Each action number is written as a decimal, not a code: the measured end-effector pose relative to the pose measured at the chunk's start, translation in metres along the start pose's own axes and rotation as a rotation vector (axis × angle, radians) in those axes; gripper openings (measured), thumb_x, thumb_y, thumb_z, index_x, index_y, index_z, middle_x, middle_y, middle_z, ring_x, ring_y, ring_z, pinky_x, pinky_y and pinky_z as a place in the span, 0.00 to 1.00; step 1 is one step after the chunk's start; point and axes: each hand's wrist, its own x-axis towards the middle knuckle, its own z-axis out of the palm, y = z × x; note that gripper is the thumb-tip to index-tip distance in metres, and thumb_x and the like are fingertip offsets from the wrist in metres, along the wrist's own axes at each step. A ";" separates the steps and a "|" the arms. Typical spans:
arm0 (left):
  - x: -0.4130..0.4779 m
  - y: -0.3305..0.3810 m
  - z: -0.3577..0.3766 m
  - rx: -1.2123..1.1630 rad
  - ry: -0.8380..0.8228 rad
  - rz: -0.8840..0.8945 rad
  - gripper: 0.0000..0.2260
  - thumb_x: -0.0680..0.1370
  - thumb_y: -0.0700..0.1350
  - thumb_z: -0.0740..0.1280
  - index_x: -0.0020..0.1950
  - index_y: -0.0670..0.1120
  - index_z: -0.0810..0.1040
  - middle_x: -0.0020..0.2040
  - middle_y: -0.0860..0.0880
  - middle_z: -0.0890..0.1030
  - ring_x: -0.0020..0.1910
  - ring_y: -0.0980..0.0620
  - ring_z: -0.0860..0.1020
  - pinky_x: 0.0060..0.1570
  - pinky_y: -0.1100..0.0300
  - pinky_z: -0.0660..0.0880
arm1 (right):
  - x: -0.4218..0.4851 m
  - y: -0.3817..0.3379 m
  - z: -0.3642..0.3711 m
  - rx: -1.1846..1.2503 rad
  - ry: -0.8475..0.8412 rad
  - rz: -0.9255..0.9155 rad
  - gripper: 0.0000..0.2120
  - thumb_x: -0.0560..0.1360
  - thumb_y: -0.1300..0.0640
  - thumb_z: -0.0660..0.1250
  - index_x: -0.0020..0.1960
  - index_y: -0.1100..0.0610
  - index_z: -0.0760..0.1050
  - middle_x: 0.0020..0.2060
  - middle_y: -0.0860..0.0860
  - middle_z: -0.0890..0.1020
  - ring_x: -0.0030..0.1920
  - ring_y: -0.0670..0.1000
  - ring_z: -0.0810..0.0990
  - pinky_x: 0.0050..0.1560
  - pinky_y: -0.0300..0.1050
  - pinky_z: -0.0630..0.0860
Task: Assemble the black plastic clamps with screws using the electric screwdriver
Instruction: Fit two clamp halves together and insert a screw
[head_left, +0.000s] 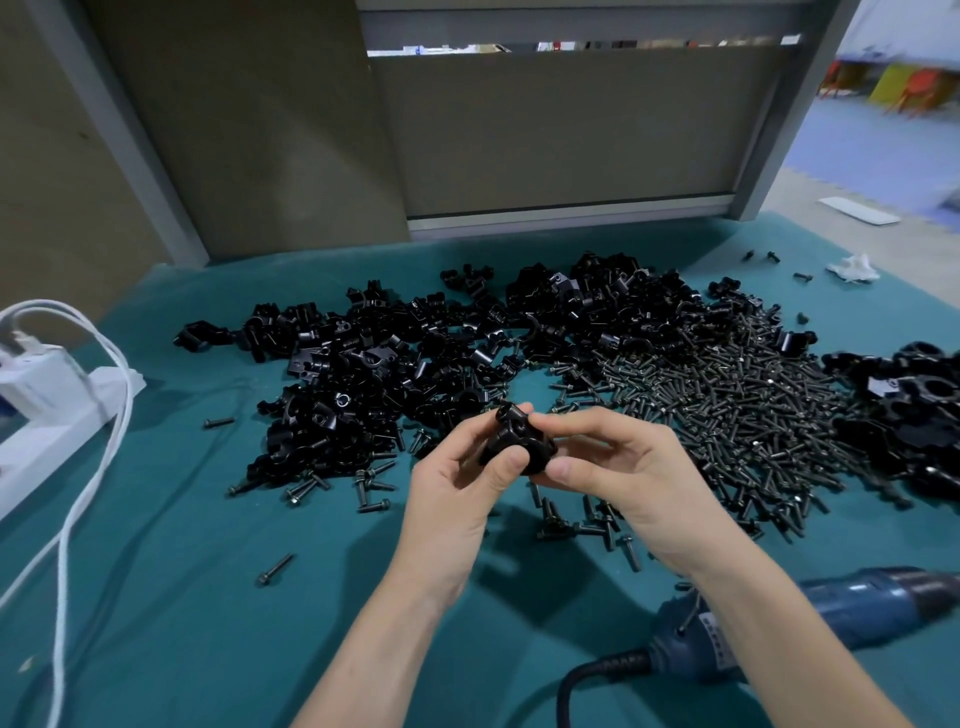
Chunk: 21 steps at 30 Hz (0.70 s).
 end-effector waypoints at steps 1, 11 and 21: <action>0.000 0.000 0.000 -0.079 -0.004 -0.046 0.21 0.61 0.55 0.82 0.51 0.53 0.85 0.53 0.50 0.85 0.56 0.53 0.81 0.53 0.64 0.76 | 0.000 -0.001 -0.001 -0.017 -0.024 -0.010 0.18 0.68 0.63 0.72 0.54 0.45 0.83 0.55 0.46 0.84 0.52 0.47 0.82 0.58 0.48 0.78; -0.003 0.009 0.002 -0.450 -0.142 -0.345 0.26 0.59 0.50 0.84 0.52 0.40 0.85 0.58 0.37 0.82 0.56 0.44 0.82 0.50 0.58 0.80 | -0.006 -0.009 -0.002 -0.132 -0.086 -0.063 0.22 0.73 0.67 0.69 0.60 0.45 0.80 0.50 0.61 0.80 0.52 0.63 0.78 0.56 0.56 0.75; -0.006 0.007 0.008 -0.442 -0.069 -0.447 0.16 0.70 0.50 0.68 0.49 0.41 0.86 0.53 0.40 0.84 0.49 0.48 0.84 0.41 0.61 0.81 | -0.006 -0.014 0.003 -0.065 -0.012 -0.018 0.17 0.68 0.59 0.72 0.53 0.43 0.83 0.49 0.53 0.86 0.51 0.56 0.83 0.54 0.48 0.80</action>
